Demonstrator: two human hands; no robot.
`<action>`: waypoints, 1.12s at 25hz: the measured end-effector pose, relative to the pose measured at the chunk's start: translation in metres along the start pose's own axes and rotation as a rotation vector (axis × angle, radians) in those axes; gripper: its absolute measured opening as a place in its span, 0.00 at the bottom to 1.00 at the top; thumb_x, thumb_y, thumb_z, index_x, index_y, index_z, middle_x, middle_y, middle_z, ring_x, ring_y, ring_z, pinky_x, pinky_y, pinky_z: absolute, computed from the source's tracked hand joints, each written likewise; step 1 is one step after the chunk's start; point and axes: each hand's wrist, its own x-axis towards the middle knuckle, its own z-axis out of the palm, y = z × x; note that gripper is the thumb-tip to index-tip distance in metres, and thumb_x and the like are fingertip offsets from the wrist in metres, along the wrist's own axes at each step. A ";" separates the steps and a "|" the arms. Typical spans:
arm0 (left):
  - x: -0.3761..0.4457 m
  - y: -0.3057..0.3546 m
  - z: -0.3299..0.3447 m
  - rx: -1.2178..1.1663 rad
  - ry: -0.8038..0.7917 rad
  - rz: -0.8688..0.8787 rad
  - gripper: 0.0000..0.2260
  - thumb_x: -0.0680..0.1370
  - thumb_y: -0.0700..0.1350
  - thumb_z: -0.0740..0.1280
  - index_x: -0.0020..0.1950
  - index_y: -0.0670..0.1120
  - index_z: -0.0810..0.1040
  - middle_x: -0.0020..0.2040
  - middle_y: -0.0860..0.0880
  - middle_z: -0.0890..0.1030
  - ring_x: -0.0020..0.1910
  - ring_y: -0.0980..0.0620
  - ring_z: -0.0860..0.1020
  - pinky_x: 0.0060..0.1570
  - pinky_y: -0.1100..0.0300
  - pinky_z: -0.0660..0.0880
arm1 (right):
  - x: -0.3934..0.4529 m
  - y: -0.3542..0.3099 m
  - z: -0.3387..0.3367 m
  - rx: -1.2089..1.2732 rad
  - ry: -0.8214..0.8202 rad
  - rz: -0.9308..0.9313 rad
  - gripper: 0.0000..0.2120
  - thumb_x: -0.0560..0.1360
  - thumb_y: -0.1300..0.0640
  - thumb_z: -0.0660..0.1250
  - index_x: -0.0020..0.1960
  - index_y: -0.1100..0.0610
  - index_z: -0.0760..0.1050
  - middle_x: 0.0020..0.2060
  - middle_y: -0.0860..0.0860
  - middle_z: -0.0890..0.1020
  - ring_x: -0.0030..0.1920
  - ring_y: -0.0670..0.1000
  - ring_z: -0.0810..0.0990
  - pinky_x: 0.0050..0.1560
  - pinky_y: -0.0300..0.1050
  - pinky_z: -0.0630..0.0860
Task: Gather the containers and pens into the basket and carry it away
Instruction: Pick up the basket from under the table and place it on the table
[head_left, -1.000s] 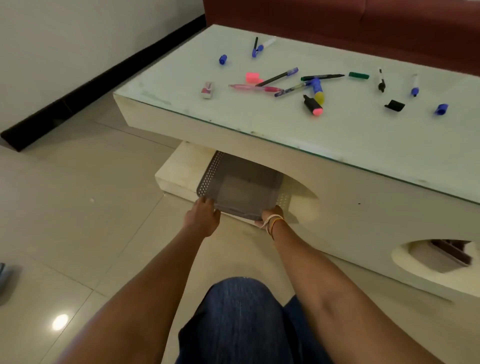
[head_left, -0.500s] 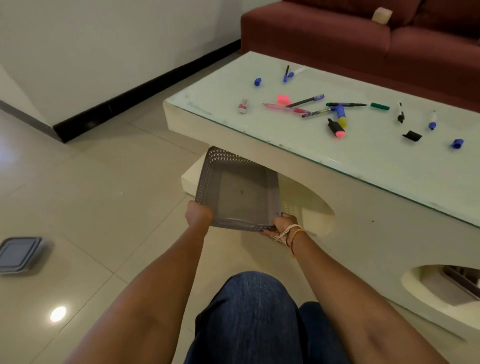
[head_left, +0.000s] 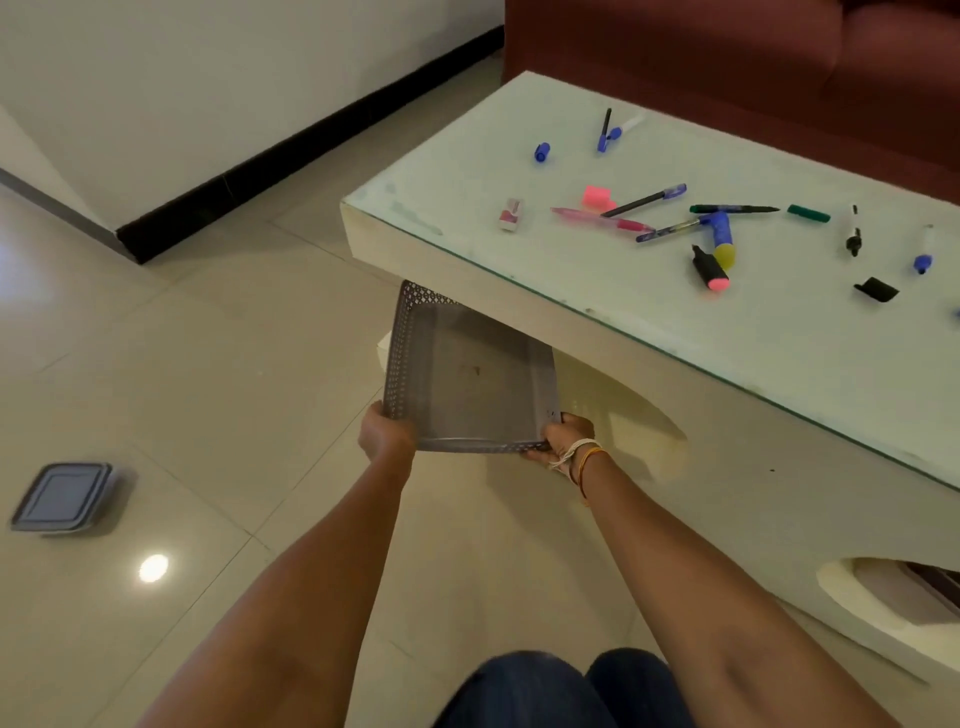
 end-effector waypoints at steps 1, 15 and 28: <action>-0.008 0.003 -0.009 -0.016 0.019 -0.037 0.10 0.76 0.36 0.58 0.47 0.47 0.76 0.45 0.47 0.77 0.38 0.50 0.74 0.42 0.61 0.72 | -0.010 0.001 0.001 -0.003 -0.001 0.032 0.10 0.75 0.72 0.62 0.52 0.62 0.76 0.54 0.62 0.79 0.51 0.68 0.81 0.45 0.59 0.81; -0.189 0.057 -0.258 -0.137 0.292 -0.368 0.14 0.78 0.36 0.61 0.63 0.43 0.77 0.58 0.41 0.80 0.53 0.42 0.79 0.54 0.55 0.76 | -0.303 -0.032 0.037 -0.209 -0.154 0.247 0.16 0.74 0.75 0.60 0.60 0.68 0.75 0.59 0.64 0.79 0.54 0.68 0.80 0.47 0.64 0.80; -0.282 0.284 -0.329 -0.316 0.100 -0.382 0.17 0.77 0.37 0.62 0.65 0.46 0.77 0.60 0.43 0.80 0.56 0.40 0.79 0.59 0.47 0.78 | -0.445 -0.266 0.000 -0.112 -0.062 0.203 0.20 0.74 0.77 0.59 0.64 0.67 0.73 0.62 0.64 0.76 0.55 0.71 0.78 0.52 0.69 0.77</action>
